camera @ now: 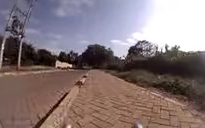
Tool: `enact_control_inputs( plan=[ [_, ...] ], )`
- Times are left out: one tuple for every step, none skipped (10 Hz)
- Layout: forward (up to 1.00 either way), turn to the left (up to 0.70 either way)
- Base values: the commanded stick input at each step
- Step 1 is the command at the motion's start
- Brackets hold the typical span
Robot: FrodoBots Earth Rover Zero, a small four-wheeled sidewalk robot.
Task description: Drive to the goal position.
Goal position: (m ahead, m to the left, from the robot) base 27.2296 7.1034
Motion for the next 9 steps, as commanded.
enact_control_inputs(
  plan=[
    [0.70, 0.00],
    [0.70, 0.00],
    [0.70, 0.00],
    [0.70, 0.00],
    [0.70, 0.00],
    [0.70, 0.00],
    [0.70, 0.00],
    [0.70, 0.00],
    [0.70, 0.00]
  ],
)
